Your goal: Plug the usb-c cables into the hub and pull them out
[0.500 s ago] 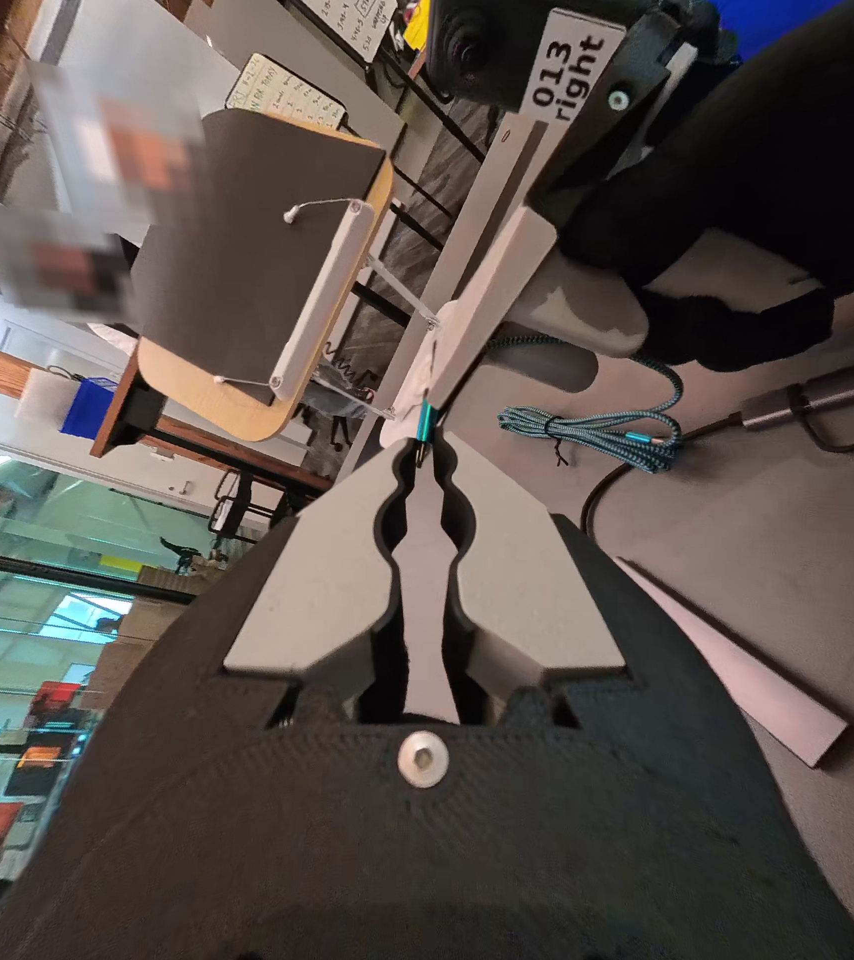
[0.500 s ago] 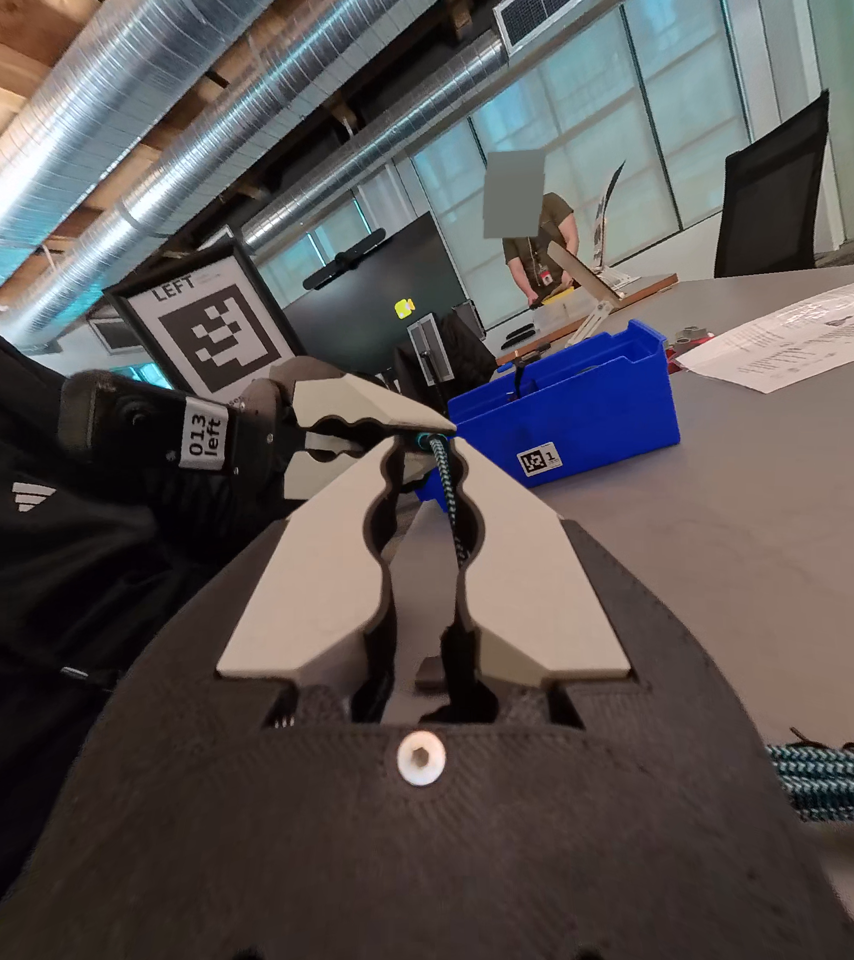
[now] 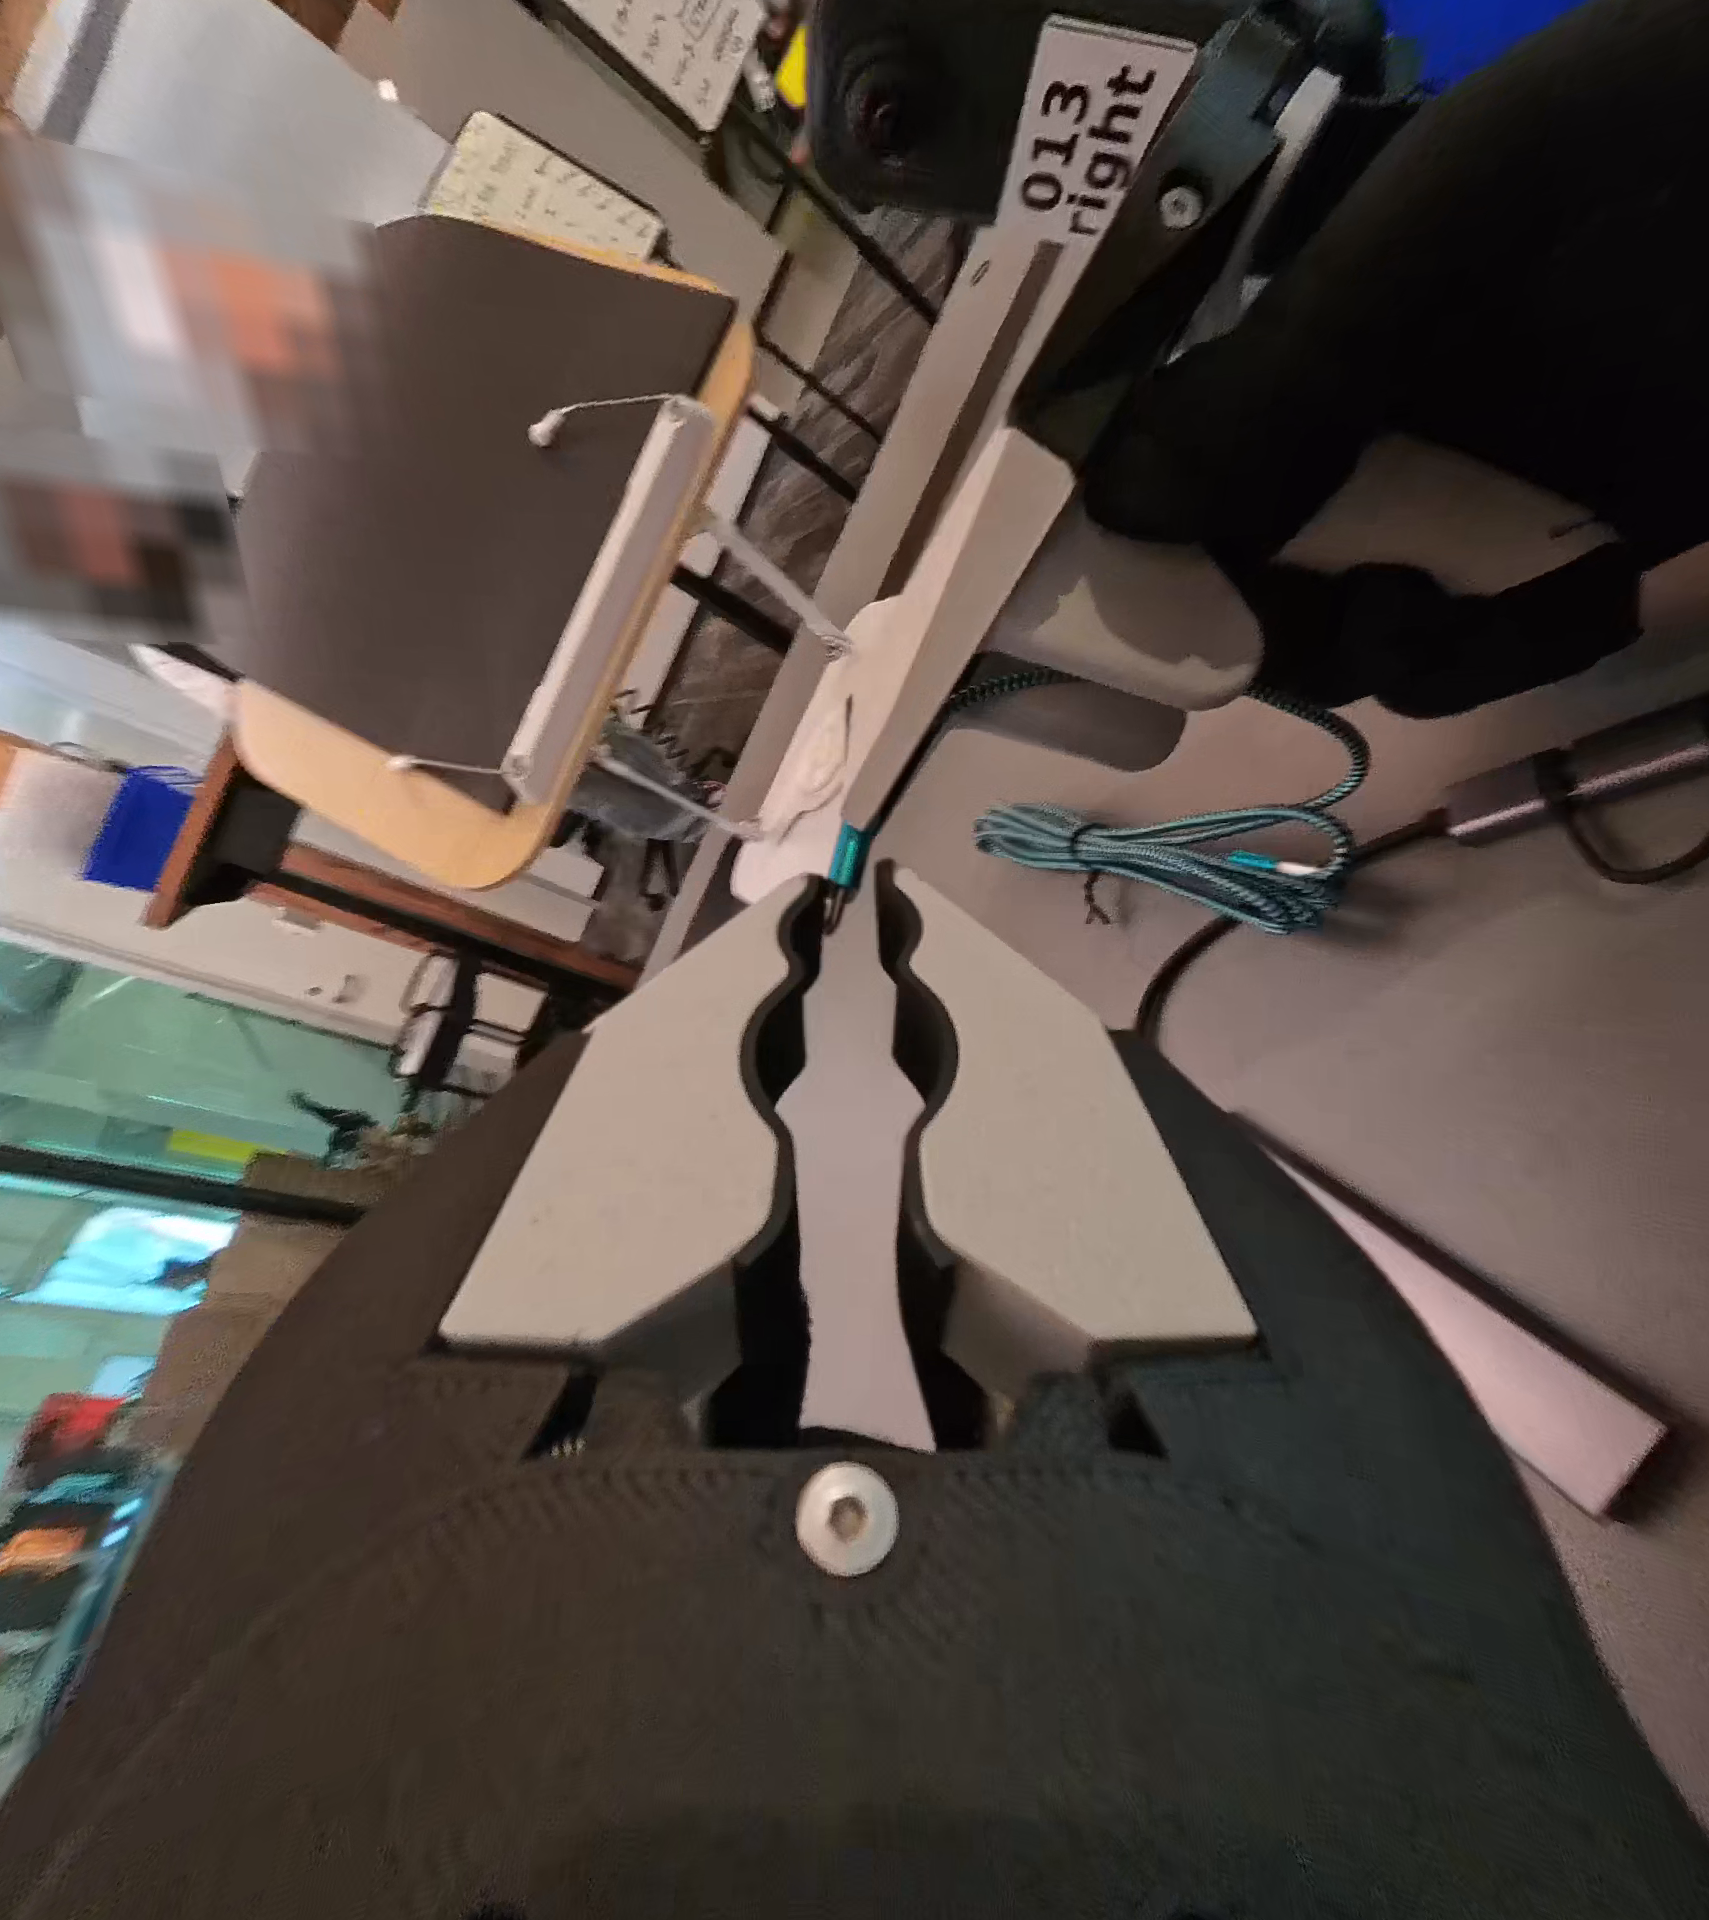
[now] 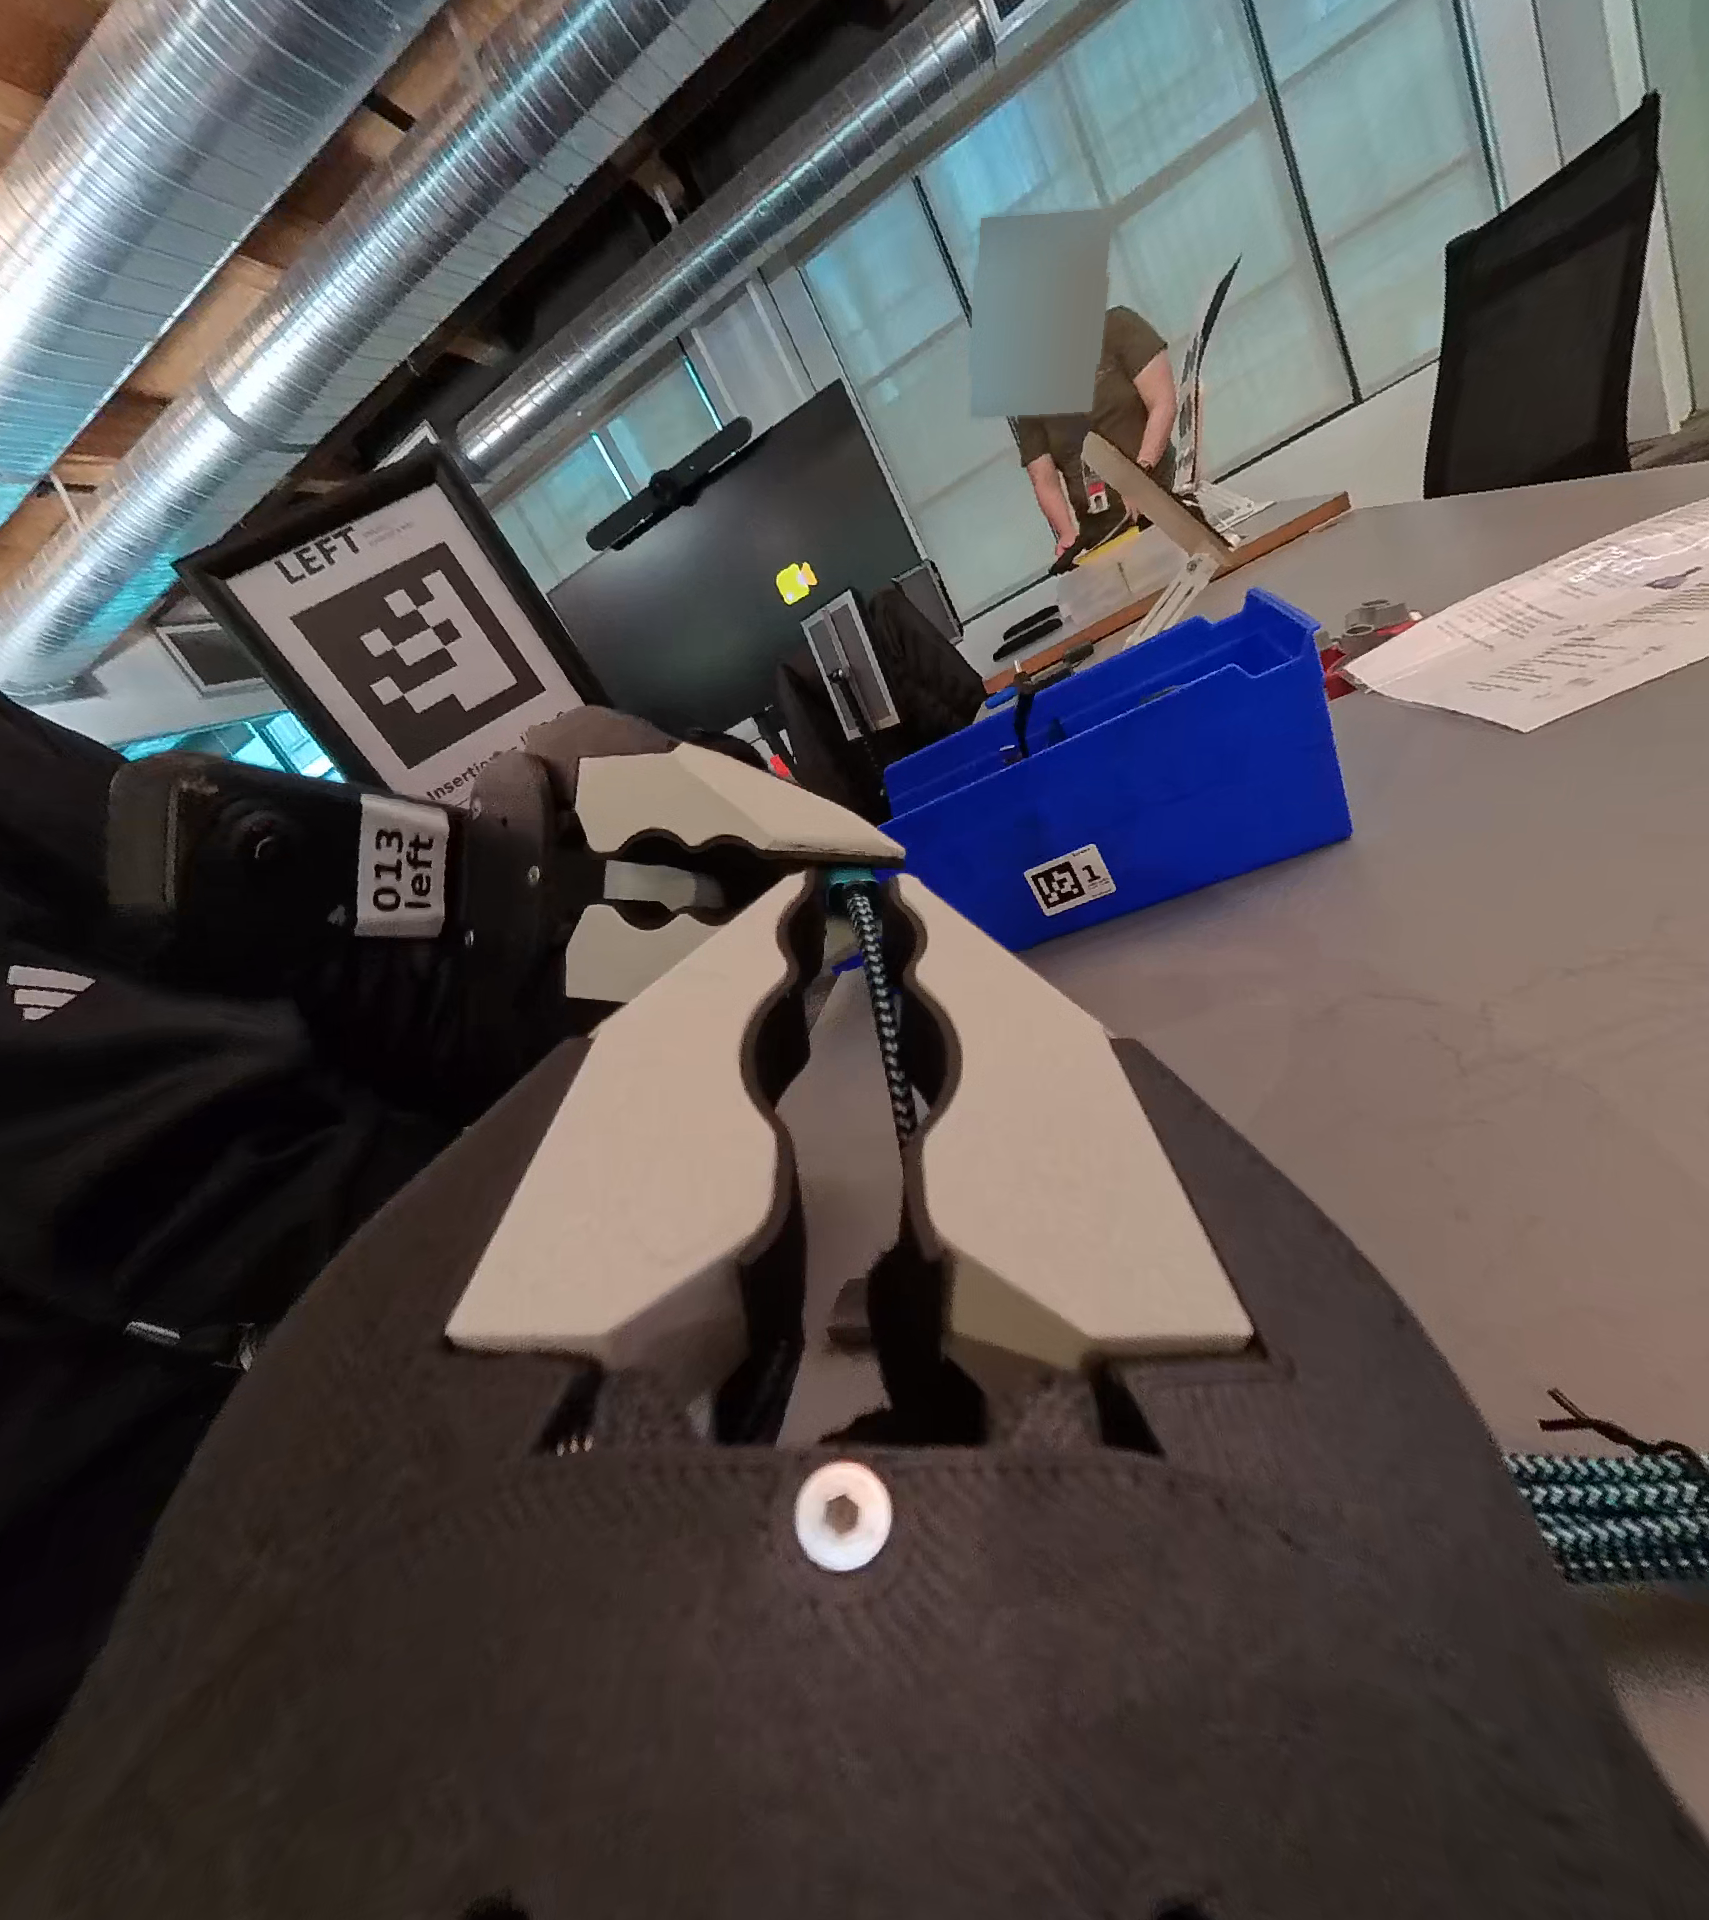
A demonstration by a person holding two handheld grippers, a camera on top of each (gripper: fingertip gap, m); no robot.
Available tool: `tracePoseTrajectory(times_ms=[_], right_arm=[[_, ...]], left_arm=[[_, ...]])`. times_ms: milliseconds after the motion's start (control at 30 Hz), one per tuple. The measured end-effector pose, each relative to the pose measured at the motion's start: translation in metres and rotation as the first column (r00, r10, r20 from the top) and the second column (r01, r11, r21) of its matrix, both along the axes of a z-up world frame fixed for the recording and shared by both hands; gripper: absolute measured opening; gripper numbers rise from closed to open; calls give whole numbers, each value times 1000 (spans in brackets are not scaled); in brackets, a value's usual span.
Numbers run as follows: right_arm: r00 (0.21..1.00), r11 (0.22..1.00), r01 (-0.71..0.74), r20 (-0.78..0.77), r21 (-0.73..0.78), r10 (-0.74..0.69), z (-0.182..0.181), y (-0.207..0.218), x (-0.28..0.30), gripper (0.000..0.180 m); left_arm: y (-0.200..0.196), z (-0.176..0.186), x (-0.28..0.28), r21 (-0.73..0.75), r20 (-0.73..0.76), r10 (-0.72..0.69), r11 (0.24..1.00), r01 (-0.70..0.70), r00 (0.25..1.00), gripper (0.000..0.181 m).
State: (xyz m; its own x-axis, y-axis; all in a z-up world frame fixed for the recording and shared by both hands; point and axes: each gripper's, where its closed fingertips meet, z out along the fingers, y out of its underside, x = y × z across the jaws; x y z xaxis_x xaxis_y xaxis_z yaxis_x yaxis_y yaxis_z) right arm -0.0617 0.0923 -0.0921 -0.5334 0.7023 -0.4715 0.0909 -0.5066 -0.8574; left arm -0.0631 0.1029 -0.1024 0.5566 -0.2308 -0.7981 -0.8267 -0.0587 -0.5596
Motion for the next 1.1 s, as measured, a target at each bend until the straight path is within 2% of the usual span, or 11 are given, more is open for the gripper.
tracePoseTrajectory(times_ms=[133, 200, 300, 367, 433, 500, 633, 800, 900, 933, 1100], right_arm=[[999, 999, 29, 15, 16, -29, -2, 5, 0, 8], [999, 999, 42, 15, 26, -42, -2, 7, 1, 8], [998, 998, 54, 26, 40, -55, -4, 9, 0, 8], [997, 997, 62, 32, 49, -64, -6, 10, 0, 8], [997, 996, 71, 38, 51, -73, -7, 12, 0, 8], [996, 996, 78, 39, 51, -80, -7, 14, 0, 7], [995, 994, 93, 41, 59, -95, -9, 18, 0, 7], [993, 993, 95, 57, 69, -99, -13, 18, -2, 8], [993, 993, 94, 59, 74, -98, -13, 17, -2, 8], [993, 993, 95, 59, 74, -99, -13, 18, -2, 8], [993, 992, 99, 58, 79, -103, -13, 18, -2, 8]], left_arm=[[-5, 4, -6, -68, 75, -40, 997, 45, 996, 25], [-9, 10, -10, -87, 59, -68, 994, 73, 996, 28], [-14, -1, -18, -204, -9, -105, 974, 101, 994, 28], [-23, -19, -17, -328, -56, -190, 931, 162, 980, 24], [-35, -43, -17, -481, -130, -285, 856, 191, 950, 23], [-49, -66, -17, -598, -217, -398, 776, 201, 891, 20], [-57, -94, -18, -688, -354, -552, 701, 189, 755, 31], [-63, -114, -11, -762, -396, -691, 614, 203, 605, 46], [-71, -131, -13, -819, -412, -765, 549, 168, 494, 49], [-74, -134, -15, -832, -422, -784, 535, 150, 456, 42], [-70, -134, -9, -842, -432, -824, 514, 164, 366, 52]])
